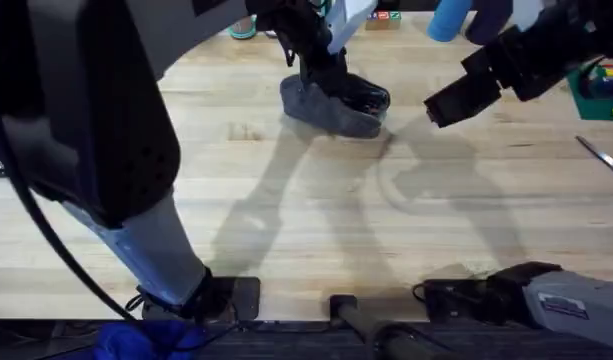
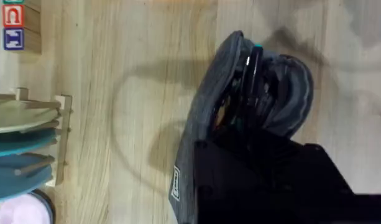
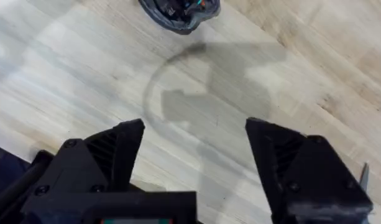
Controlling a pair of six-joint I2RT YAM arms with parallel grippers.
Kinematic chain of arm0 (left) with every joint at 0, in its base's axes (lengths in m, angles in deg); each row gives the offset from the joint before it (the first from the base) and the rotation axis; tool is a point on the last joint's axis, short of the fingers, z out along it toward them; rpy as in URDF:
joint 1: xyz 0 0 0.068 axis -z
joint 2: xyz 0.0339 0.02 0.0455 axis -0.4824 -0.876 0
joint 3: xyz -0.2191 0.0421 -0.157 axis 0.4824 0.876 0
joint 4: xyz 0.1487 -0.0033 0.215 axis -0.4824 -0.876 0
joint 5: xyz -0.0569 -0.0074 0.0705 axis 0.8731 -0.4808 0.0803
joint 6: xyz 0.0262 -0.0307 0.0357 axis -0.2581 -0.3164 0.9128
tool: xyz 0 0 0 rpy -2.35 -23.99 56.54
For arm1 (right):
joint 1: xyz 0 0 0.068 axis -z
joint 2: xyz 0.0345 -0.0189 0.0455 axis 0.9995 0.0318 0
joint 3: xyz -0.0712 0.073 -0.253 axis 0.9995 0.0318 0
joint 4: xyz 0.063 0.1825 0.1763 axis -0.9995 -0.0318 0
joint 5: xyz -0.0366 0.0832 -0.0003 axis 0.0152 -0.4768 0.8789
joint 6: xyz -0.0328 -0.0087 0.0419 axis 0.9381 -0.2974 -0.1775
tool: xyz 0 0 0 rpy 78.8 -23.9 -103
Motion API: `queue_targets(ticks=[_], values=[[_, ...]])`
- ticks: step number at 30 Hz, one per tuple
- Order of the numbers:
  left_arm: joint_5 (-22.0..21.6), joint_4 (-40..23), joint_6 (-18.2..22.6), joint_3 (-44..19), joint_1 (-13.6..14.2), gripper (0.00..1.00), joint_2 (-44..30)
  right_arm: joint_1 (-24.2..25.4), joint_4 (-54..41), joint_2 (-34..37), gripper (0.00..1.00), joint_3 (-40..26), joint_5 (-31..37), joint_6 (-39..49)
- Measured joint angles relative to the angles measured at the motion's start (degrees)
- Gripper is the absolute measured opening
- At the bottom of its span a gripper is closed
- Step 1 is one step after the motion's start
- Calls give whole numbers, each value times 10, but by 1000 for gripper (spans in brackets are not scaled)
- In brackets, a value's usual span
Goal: Unzip the bag, pick up the pens from the table one at a time and place them inside, then zip the bag closed.
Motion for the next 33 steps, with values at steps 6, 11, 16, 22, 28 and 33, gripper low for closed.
queue_targets(ticks=[6, 11, 16, 22, 28, 33], values=[[-11, 0, 3, 0, 0, 41, -4, 0, 0, 0, 995, 0, 0, 0], [-12, 0, 3, 0, 0, 41, -4, 0, 0, 0, 996, 0, 0, 0], [-13, 0, 3, 0, 0, 41, -4, 0, 0, 0, 996, 0, 0, 0], [-14, 0, 3, 0, 0, 47, -4, 0, 0, 0, 996, 0, 0, 0], [-14, 0, 6, 0, 0, 534, -4, 0, 0, 0, 996, 0, 0, 0], [-13, 0, 7, 0, 0, 990, -4, 0, 0, 0, 996, 0, 0, 0]])
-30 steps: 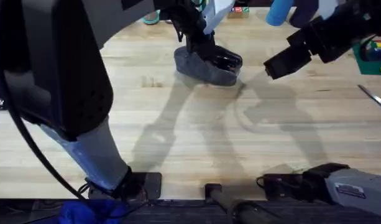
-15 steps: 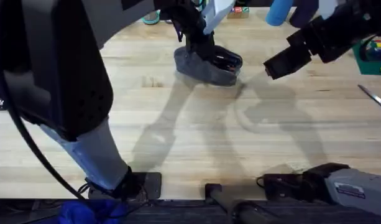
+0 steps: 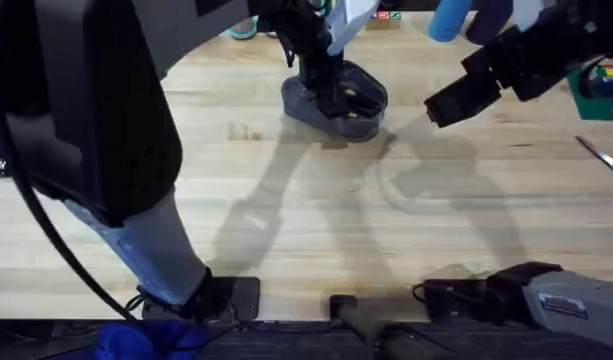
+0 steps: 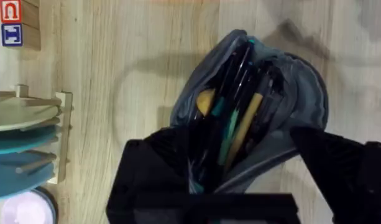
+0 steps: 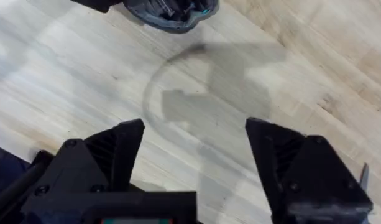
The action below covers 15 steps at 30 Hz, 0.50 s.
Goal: Unzip the bag, pick up the pens from the table one at a time and place them inside, then zip the bag closed.
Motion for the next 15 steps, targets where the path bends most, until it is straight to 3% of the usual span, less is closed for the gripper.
queue_targets(ticks=[15], values=[[-1, -4, -1, -11, 0, 993, 0, 0, 0, 0, 996, 0, 0, 0]])
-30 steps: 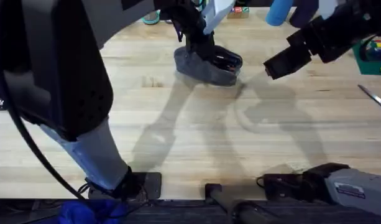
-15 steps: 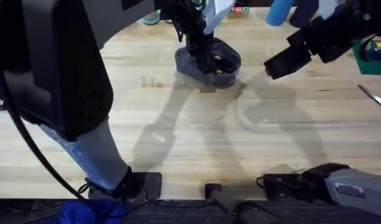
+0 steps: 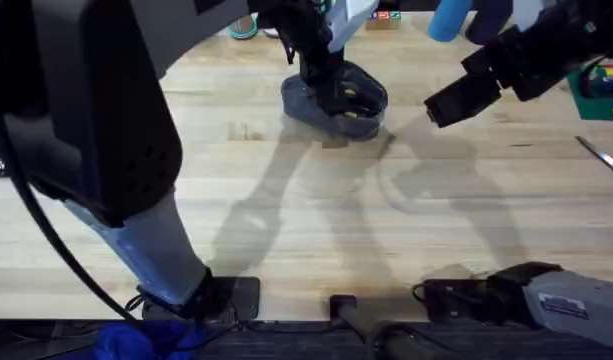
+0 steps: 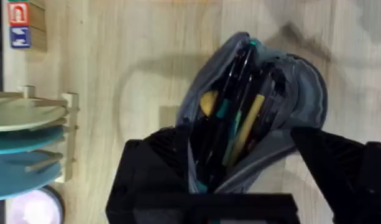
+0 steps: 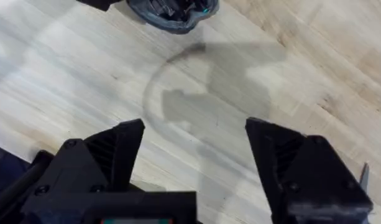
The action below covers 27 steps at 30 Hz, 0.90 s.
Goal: Unzip the bag, pick up the pens from the table one at a time and place them inside, then zip the bag closed.
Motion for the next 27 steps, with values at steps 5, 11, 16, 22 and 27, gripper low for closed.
queue_targets(ticks=[5, 11, 16, 22, 27], values=[[-12, -1, -22, -38, 0, 994, 0, 0, 0, 0, 996, 0, 0, 0], [-43, -28, -56, -84, 0, 994, 0, 0, 0, 0, 997, 0, 0, 0], [-52, -78, -66, -111, 0, 995, 0, 0, 0, 0, 996, 0, 0, 0], [-99, -107, -130, -134, 0, 995, 0, 0, 0, 0, 997, 0, 0, 0], [-143, -142, -212, -136, 0, 995, 0, 0, 0, 0, 996, 0, 0, 0]])
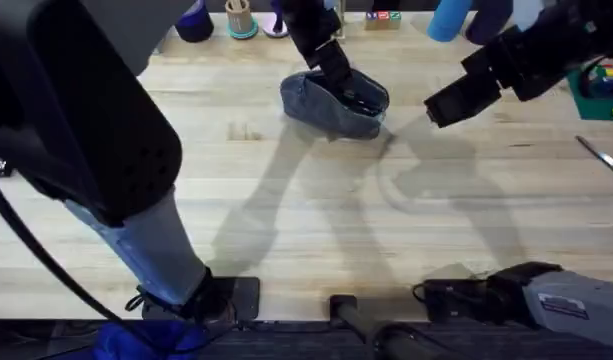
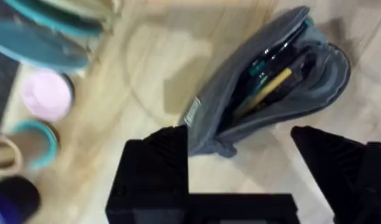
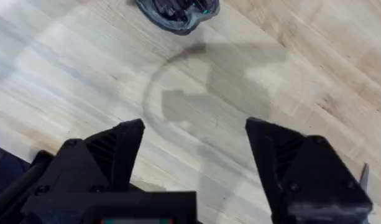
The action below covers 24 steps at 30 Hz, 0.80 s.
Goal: Unzip the bag, pick up the pens from the table one at a time and place them inside, then zip the bag closed.
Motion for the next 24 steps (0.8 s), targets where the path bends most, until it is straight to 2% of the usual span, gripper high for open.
queue_targets(ticks=[6, 10, 14, 19, 24], values=[[-14, -12, -85, 0, -3, 997, 3, 0, 0, 0, 996, 0, 0, 0], [-10, -31, -114, 0, -16, 997, 22, 0, 0, 0, 996, 0, 0, 0], [5, -58, -128, 0, -39, 998, 56, 0, 0, 0, 996, 0, 0, 0], [16, -61, -137, 8, -61, 999, 91, 0, 0, 0, 996, 0, 0, 0], [31, -46, -139, 77, -76, 998, 139, 0, 0, 0, 997, 0, 0, 0]])
